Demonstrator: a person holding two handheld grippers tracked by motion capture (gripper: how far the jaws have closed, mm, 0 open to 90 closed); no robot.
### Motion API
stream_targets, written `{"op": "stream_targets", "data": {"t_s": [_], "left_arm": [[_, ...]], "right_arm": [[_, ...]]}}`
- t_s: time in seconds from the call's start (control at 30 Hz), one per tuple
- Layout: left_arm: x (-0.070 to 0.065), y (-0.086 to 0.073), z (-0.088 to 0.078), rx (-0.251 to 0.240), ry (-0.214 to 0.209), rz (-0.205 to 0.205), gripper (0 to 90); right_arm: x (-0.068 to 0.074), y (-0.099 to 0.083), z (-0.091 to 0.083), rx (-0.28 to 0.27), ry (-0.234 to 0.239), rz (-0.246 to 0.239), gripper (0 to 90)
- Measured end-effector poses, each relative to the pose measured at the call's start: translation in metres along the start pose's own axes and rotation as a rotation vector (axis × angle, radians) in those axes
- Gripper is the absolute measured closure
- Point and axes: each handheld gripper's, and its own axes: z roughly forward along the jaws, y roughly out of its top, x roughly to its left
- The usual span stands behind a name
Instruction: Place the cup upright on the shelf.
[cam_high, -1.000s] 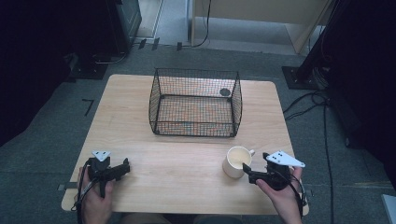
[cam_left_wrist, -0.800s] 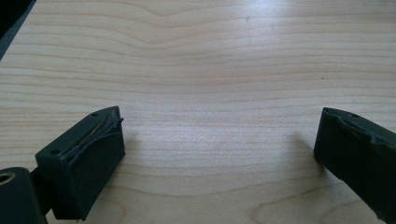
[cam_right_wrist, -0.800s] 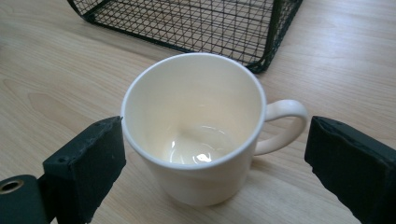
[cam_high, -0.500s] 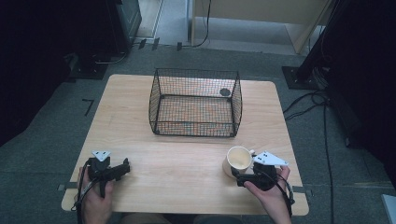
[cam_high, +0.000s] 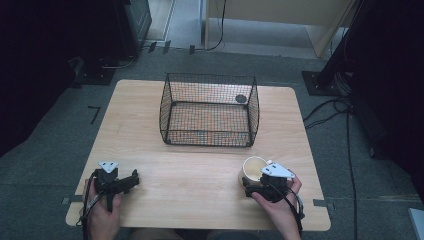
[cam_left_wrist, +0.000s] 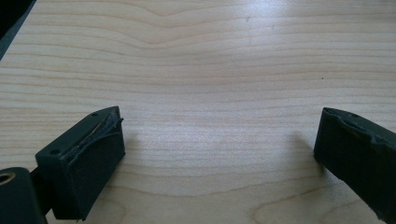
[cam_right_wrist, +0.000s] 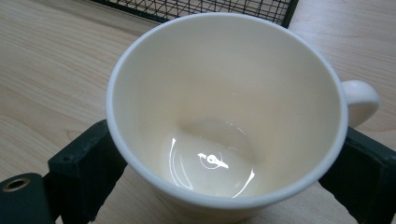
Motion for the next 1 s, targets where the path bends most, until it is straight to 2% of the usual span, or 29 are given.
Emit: {"op": "stream_targets", "data": {"t_s": [0.3,0.7,1.0], "left_arm": [[0.000,0.000,0.000,0.000,0.000,0.000,1.9],[0.000,0.000,0.000,0.000,0.000,0.001,1.9],[0.000,0.000,0.000,0.000,0.000,0.001,1.9]], "right_arm": [[0.002,-0.004,0.004,-0.040,-0.027,0.007,8.2],[0.006,-0.001,0.001,-0.056,-0.013,-0.036,8.3],[0.013,0.013,-0.009,-0.078,0.009,-0.064,8.3]]}}
